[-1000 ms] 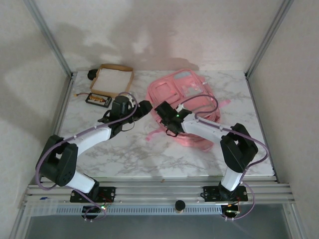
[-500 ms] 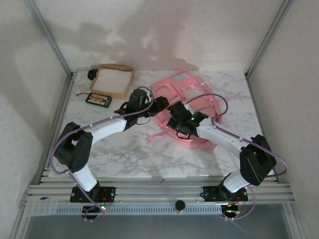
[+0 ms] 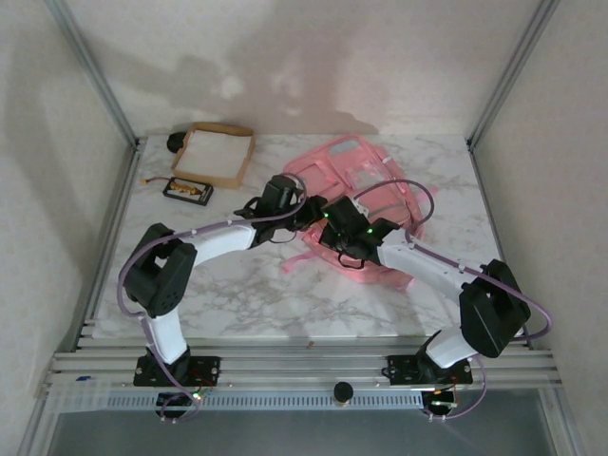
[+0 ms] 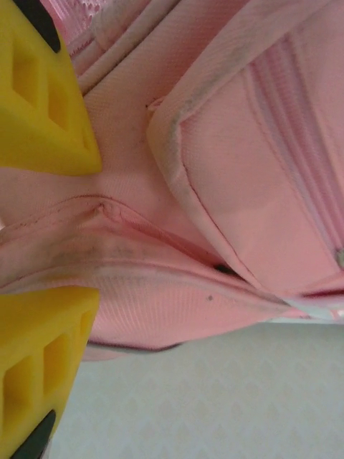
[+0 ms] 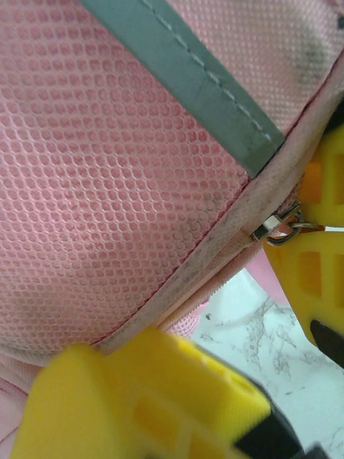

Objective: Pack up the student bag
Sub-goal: Zip the student bag at the center of the table.

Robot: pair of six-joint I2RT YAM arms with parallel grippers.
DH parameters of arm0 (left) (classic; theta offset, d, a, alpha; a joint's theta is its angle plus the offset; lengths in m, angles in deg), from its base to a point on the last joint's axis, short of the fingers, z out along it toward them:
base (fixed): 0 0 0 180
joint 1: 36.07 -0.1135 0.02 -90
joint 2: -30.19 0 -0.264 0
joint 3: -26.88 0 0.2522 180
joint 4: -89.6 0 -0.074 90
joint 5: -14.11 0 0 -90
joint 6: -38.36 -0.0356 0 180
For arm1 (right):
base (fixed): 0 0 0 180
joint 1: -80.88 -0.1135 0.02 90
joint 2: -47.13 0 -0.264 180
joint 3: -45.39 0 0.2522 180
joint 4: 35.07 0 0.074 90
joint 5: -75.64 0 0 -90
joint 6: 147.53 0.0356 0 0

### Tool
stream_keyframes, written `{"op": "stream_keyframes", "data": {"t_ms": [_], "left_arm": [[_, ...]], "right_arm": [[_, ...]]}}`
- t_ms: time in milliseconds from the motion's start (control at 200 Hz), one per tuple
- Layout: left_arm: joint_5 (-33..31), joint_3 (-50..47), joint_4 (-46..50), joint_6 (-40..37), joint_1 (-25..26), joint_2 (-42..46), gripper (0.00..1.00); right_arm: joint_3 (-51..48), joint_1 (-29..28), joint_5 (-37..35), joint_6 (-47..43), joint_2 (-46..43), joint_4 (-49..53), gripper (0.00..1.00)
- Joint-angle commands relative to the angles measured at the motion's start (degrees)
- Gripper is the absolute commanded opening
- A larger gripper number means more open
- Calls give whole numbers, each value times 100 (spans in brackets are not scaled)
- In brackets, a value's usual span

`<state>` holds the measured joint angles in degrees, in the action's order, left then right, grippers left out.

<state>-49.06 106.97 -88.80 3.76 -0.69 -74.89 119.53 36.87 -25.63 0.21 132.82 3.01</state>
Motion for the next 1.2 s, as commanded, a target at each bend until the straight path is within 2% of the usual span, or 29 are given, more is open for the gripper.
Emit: {"op": "stream_keyframes", "data": {"t_ms": [0,85,330,376,441,511,706,881,1011,1127,1192], "left_arm": [[168,51,-152,200,118,-175,44],[7,64,-79,215,118,-214,39],[-428,177,-30,396,75,-515,9],[-476,219,23,368,66,-542,6],[-562,271,76,312,42,-575,0],[-660,276,113,311,22,-575,0],[-591,258,-5,365,22,-576,0],[-574,227,-69,361,22,-549,0],[-531,241,-61,368,22,-566,0],[-546,214,-96,392,22,-553,0],[-528,239,-87,392,22,-582,0]], "right_arm": [[-64,-5,329,-290,-91,-454,0],[9,-8,274,-289,-28,-324,0],[235,46,-18,0,120,550,0],[264,73,-179,110,101,791,6],[173,183,-241,226,67,980,7],[101,235,-294,239,36,999,10],[330,191,-429,57,123,1114,26],[242,174,-238,-111,217,793,25],[349,144,-486,-184,387,959,25],[319,117,-530,-288,499,915,33],[266,108,-473,-406,588,773,33]]}}
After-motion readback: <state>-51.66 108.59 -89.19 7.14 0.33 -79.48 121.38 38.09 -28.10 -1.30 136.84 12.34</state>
